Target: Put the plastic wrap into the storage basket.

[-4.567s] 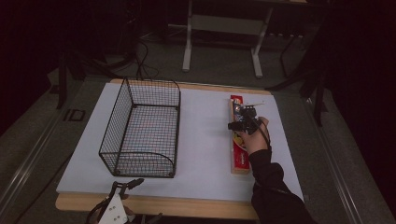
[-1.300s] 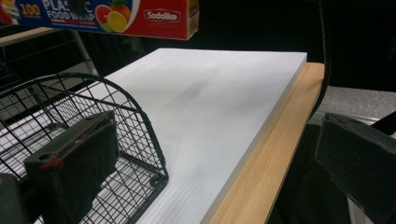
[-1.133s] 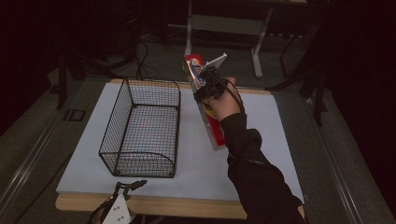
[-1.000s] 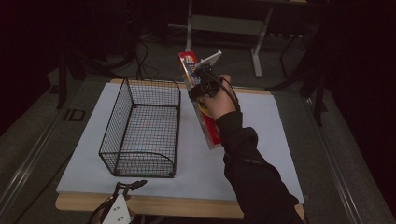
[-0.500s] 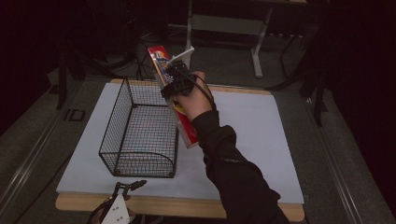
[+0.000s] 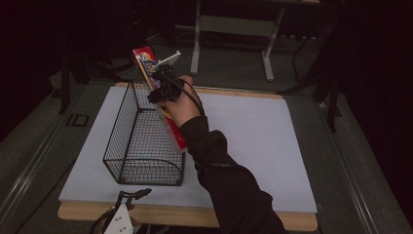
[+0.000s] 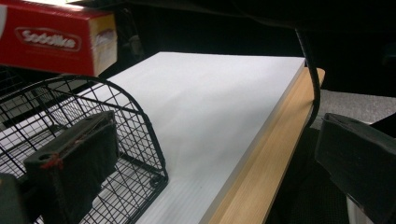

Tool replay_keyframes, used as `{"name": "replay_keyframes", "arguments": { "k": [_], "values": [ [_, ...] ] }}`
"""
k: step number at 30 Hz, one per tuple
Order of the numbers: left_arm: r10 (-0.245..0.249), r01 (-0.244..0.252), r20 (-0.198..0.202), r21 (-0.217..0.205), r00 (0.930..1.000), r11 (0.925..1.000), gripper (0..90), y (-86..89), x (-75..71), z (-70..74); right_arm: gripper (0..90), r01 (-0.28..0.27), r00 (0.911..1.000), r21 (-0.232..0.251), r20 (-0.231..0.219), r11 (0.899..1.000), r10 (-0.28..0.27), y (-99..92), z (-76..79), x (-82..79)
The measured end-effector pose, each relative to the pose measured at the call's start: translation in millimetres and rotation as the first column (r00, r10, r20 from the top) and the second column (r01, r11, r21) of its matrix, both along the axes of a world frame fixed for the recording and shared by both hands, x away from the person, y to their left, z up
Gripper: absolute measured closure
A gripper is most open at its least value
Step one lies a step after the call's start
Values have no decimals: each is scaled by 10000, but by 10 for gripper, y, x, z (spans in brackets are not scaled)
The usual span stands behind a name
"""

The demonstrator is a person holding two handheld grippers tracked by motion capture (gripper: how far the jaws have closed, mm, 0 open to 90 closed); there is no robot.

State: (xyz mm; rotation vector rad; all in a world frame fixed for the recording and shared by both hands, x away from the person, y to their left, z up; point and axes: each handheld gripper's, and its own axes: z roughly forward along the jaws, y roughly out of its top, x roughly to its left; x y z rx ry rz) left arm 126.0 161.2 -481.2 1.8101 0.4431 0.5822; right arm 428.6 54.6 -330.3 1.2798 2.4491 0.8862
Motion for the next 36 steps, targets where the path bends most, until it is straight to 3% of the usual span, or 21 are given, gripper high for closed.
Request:
{"name": "replay_keyframes", "arguments": {
  "k": [11,18,24,27,29,31,36],
  "values": [
    [37,-37,1,-58,10000,10000,2,22,-22,2,392,-791,9957,524,516,9955,764,312,-207,-52],
    [33,-33,2,-11,10000,10000,2,24,-27,0,392,-783,9944,517,753,9956,743,400,-373,-97],
    [9,-9,65,37,10000,10000,2,19,-34,0,392,-368,9945,265,986,9990,340,374,-614,-89],
    [9,-9,17,29,10000,10000,2,20,-28,-1,392,-262,9979,435,605,9987,235,326,-698,-48],
    [10,-10,25,16,10000,10000,2,20,-30,0,391,55,9989,245,460,9997,-66,319,-745,-43],
    [7,-7,23,14,10000,10000,2,18,-33,0,392,191,9993,441,305,9988,-205,296,-784,-37],
    [-18,18,25,52,10000,10000,2,13,-33,-1,390,128,9996,340,250,9993,-136,297,-813,-68]
  ]
}}
